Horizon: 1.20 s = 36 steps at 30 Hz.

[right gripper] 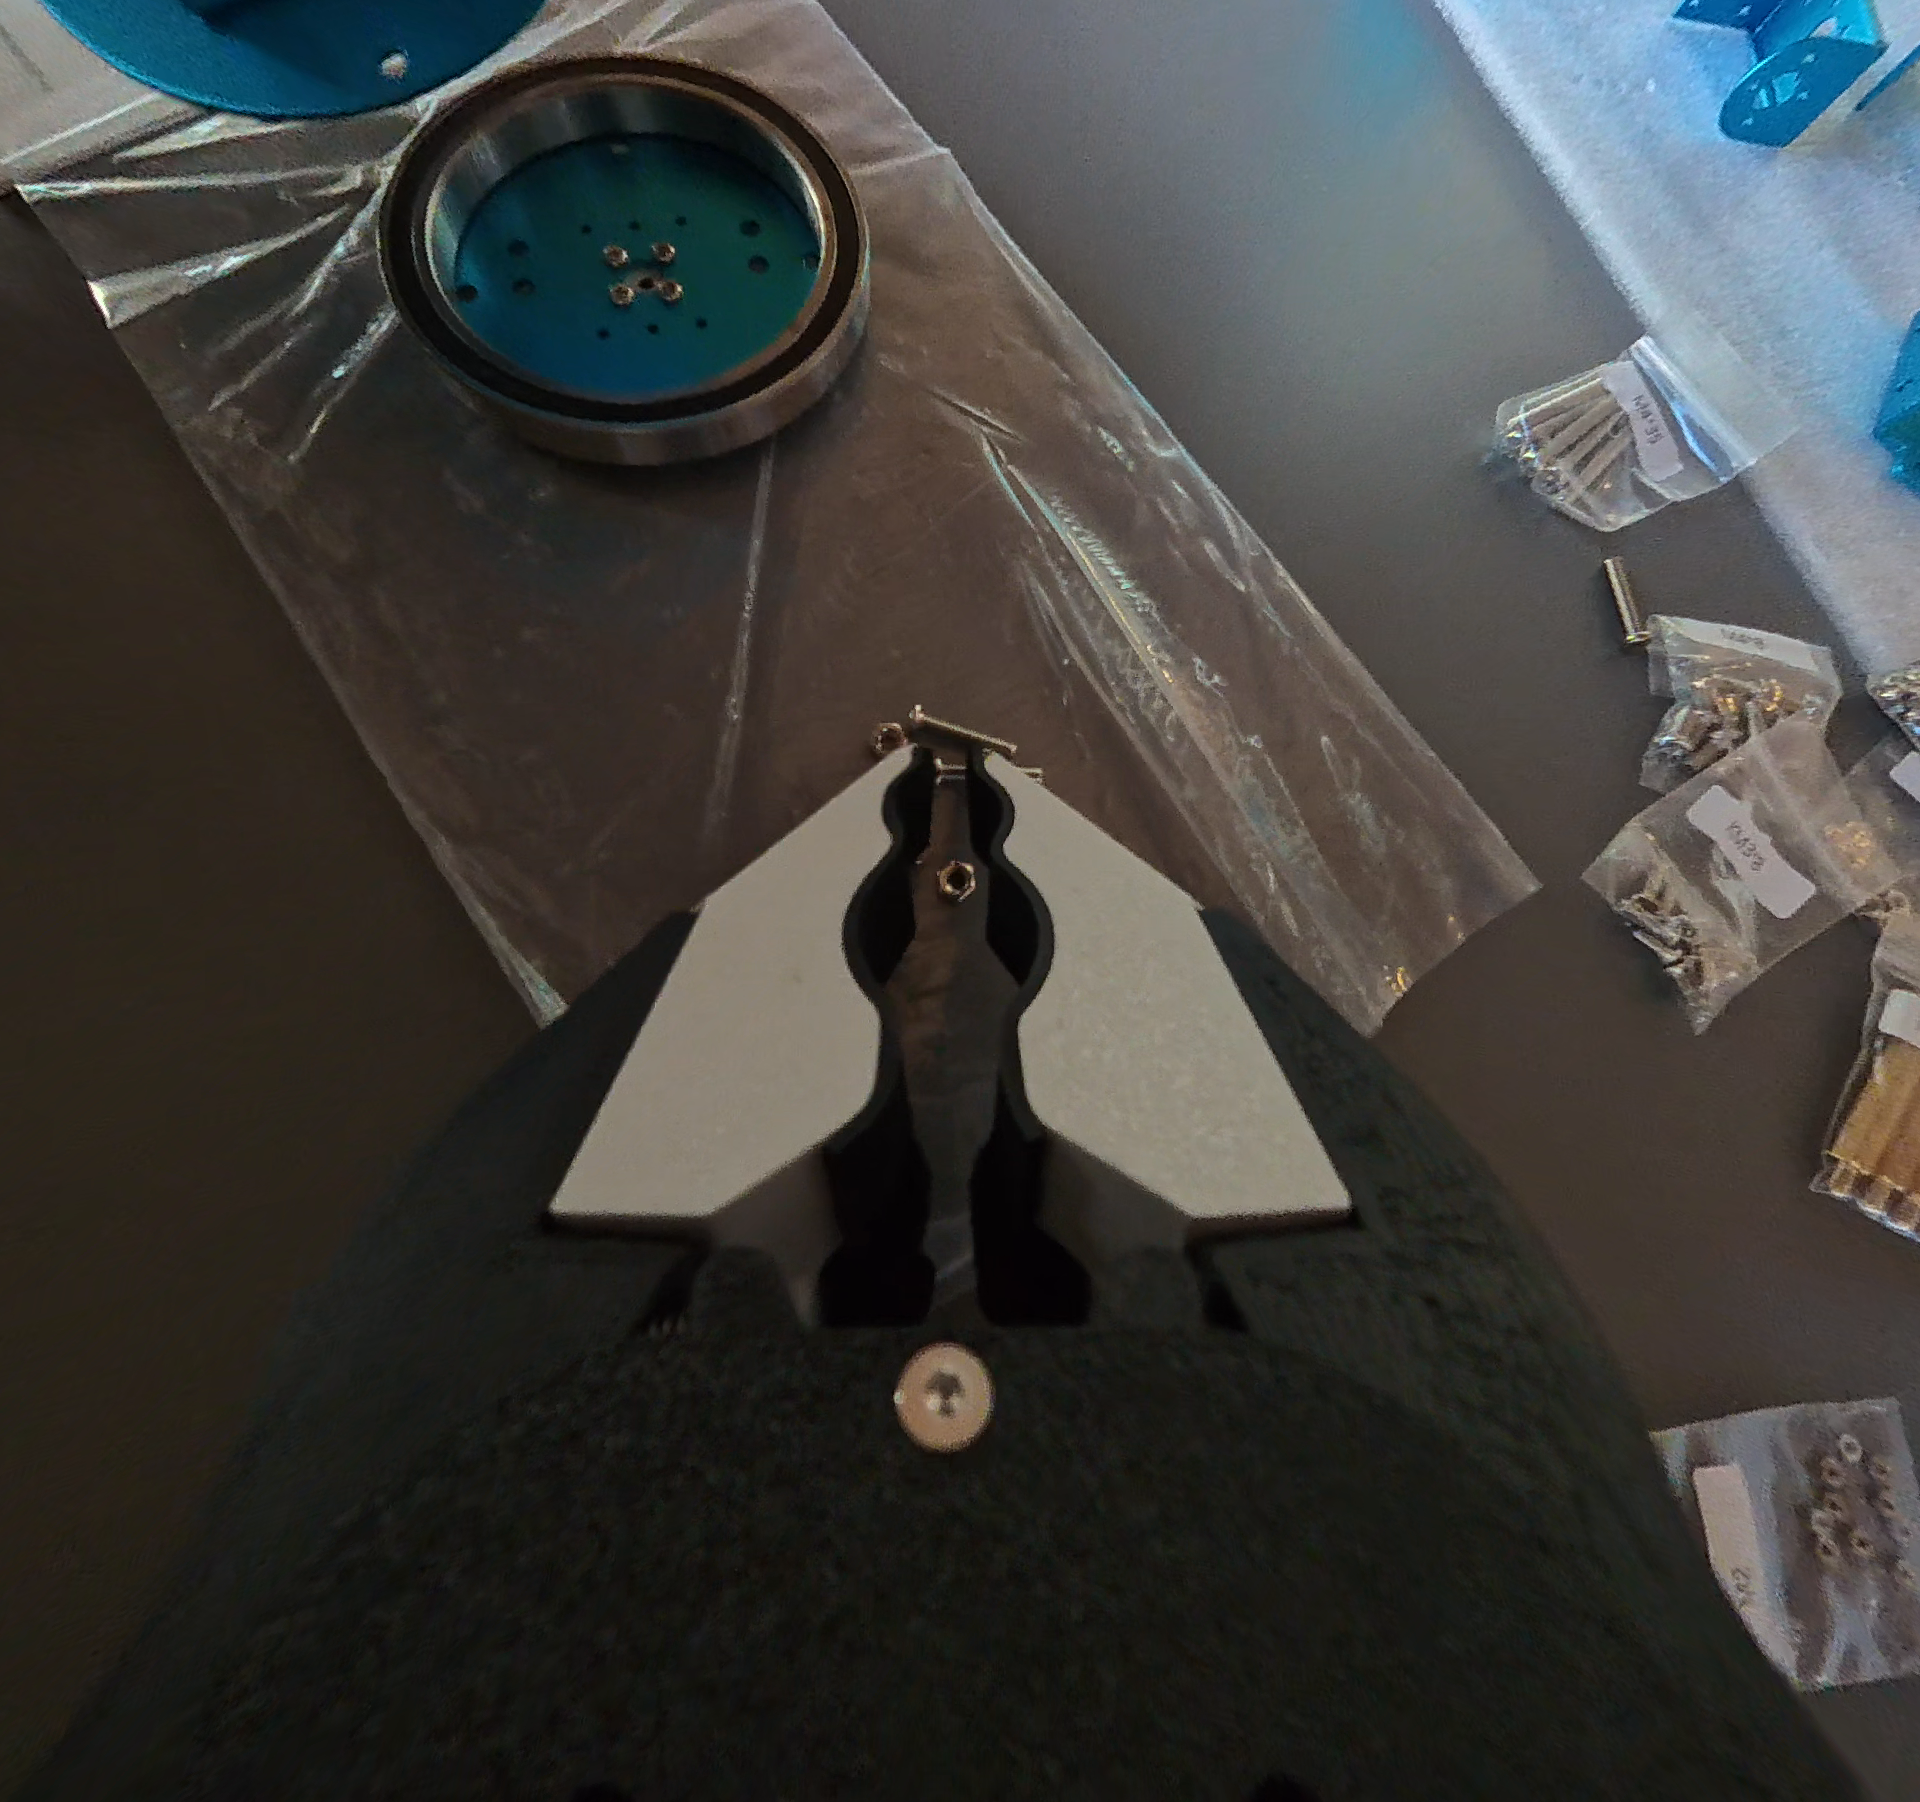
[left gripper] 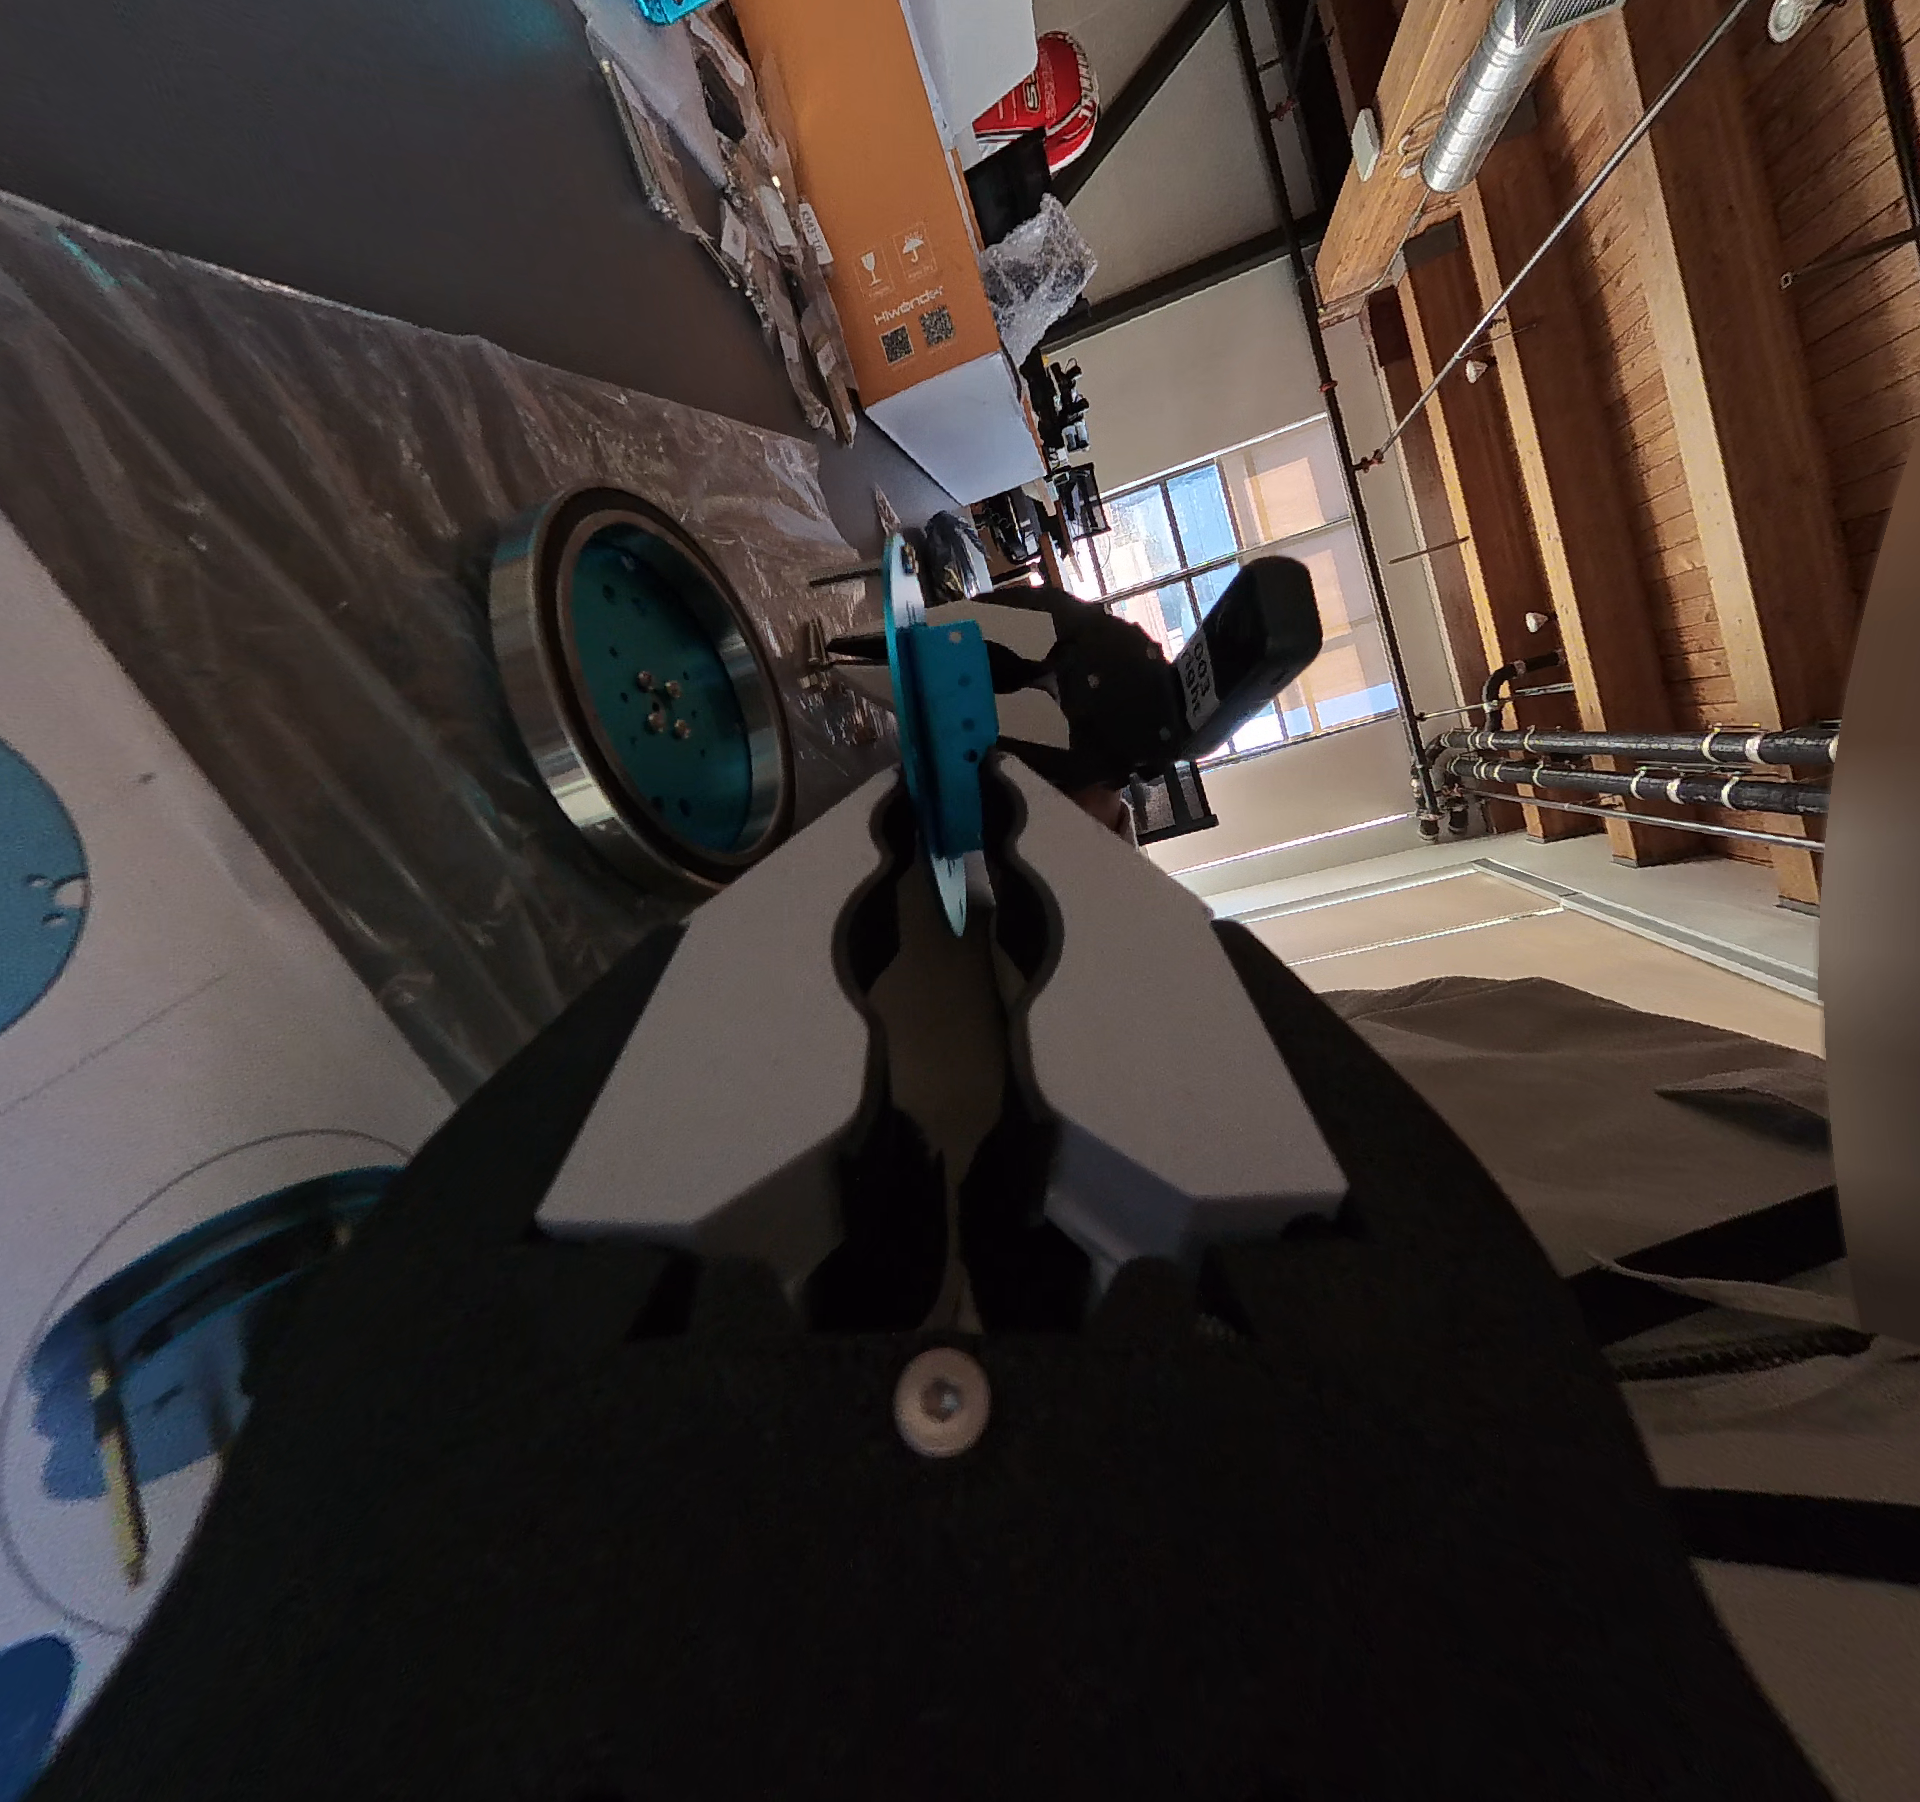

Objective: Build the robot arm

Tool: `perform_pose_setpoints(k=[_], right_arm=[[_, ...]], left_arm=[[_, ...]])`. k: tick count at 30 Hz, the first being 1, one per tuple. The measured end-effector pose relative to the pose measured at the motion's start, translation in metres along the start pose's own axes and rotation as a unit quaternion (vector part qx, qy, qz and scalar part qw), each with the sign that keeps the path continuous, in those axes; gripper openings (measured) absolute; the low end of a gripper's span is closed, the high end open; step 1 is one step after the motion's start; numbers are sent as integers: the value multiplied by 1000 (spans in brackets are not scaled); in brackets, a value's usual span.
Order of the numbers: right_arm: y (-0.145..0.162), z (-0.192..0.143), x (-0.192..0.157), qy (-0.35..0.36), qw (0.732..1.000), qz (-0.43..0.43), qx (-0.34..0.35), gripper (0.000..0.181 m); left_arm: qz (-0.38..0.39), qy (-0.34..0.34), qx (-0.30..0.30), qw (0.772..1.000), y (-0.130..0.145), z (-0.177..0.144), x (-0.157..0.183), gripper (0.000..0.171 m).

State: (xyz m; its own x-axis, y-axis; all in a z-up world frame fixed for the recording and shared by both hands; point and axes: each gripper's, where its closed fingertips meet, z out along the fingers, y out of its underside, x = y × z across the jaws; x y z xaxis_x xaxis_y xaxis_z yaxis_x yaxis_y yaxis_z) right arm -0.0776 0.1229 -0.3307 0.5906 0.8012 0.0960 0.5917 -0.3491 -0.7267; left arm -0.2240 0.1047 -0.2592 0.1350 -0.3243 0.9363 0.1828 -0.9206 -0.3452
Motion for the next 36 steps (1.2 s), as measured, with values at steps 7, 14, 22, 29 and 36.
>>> perform_pose_setpoints(k=[7, 14, 22, 29, 36], right_arm=[[4, -1, 2, 29, 999, -23, -10, 0], [-1, -10, -6, 11, 999, -32, 2, 0], [-16, -21, -2, -48, 970, -218, -93, 15], [-11, -13, -5, -154, 918, -314, -185, 11], [0, -1, -3, -182, 898, -341, -211, 8]], left_arm=[[-1, 1, 4, 1000, -1, -1, -1, 11], [0, 6, 9, 1000, -3, -5, 1, 12], [17, 2, 12, 1000, -6, -14, 5, 12], [14, 6, 42, 999, -5, -27, 10, 12], [0, 11, 50, 999, 5, -39, 12, 12]])
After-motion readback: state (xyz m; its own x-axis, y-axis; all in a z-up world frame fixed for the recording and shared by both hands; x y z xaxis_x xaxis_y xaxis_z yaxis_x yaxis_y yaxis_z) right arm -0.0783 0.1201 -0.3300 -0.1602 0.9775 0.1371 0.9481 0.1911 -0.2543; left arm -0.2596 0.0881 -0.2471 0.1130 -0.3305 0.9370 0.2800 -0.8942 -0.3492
